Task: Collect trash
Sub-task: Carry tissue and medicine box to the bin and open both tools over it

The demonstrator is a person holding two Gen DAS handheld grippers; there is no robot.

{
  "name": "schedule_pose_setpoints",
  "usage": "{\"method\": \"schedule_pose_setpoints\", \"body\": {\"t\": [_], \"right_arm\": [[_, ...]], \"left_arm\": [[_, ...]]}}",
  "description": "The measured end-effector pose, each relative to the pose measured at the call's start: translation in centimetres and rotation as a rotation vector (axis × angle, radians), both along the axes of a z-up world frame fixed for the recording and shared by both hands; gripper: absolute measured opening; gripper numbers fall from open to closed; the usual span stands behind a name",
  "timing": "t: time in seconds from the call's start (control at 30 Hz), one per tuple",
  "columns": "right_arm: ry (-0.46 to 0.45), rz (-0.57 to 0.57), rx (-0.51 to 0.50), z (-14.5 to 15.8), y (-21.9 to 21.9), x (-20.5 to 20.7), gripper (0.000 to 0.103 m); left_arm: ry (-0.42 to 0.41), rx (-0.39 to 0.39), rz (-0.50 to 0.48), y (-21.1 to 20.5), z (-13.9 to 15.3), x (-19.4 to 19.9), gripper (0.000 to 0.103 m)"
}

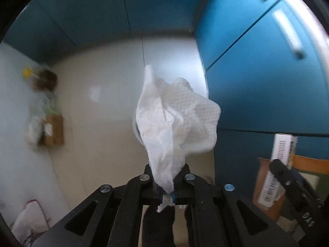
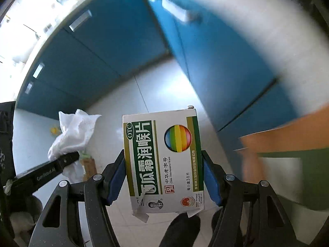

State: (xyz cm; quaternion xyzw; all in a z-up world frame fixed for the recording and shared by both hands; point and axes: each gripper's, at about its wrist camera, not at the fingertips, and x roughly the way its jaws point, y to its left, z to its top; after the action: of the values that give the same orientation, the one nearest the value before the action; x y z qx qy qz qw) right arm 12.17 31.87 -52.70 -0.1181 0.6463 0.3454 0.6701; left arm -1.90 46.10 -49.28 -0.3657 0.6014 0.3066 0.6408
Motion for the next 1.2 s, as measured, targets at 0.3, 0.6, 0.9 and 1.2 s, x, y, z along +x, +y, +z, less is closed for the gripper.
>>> {"method": "schedule_pose_setpoints", "body": {"t": [0.3,0.6,0.9,1.2], "right_arm": [[0.12,-0.003,-0.092,-22.6,3.5,-2.4,0.069],[0.11,0.085,-0.152,-31.4,5.9,-2.7,0.069],[0.12,0.162,-0.141,-31.5,8.1,-3.1,0.103],[0.082,0.176,-0.156,-29.4,7.8,-3.6,0.103]], "left_arm": [[0.059,-0.171,0.018,3.4,-21.9,-0.6,0.003],[0.078,-0.226,0.033,4.7,-28.3,-1.8,0.006],[0.073,-0.162,0.053,5.4,-25.2,-2.7,0.088],[0.118,-0.031,0.06,5.5,-21.1,-4.6,0.097]]}}
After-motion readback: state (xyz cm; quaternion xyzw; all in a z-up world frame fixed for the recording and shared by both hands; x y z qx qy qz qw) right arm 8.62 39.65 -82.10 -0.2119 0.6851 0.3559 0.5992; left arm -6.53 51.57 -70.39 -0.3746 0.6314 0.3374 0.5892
